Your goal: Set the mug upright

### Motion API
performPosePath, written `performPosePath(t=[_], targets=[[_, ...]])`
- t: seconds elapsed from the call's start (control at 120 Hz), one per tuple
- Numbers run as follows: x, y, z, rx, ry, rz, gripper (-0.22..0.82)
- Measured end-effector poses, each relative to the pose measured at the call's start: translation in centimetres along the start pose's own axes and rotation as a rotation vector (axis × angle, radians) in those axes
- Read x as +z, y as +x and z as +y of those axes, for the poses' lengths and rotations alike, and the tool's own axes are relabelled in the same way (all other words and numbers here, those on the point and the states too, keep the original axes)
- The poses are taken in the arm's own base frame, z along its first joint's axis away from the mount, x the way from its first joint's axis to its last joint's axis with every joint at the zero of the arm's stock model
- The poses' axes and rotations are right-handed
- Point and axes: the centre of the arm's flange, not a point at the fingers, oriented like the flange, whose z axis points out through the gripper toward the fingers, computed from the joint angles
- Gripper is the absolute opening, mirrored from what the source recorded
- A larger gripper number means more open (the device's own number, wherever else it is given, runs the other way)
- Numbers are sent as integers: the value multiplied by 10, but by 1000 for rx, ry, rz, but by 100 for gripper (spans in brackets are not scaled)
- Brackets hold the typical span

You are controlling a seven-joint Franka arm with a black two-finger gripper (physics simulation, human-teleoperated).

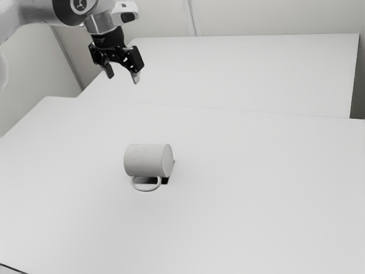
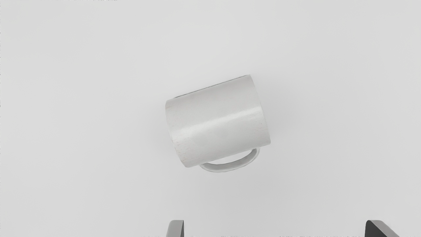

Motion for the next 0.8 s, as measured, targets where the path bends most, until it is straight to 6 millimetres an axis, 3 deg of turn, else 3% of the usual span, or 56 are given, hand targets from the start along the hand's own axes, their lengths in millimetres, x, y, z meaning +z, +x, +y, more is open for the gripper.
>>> performPosePath(t=[0.1, 0.167, 0.25, 0.392, 0.467, 0.517, 0.6, 0.675, 0.8], targets=[[1, -3, -10, -10, -5, -3, 60], [21, -6, -18, -29, -53, -35, 60], [73, -8, -52, -110, -142, -103, 60], [157, -6, -157, -326, -300, -143, 60], [212, 1, -185, -388, -387, -156, 60], [236, 5, -197, -414, -444, -144, 60], [258, 7, -207, -434, -523, -106, 60], [293, -8, -213, -479, -636, -98, 60], [321, -27, -220, -511, -785, -40, 60]])
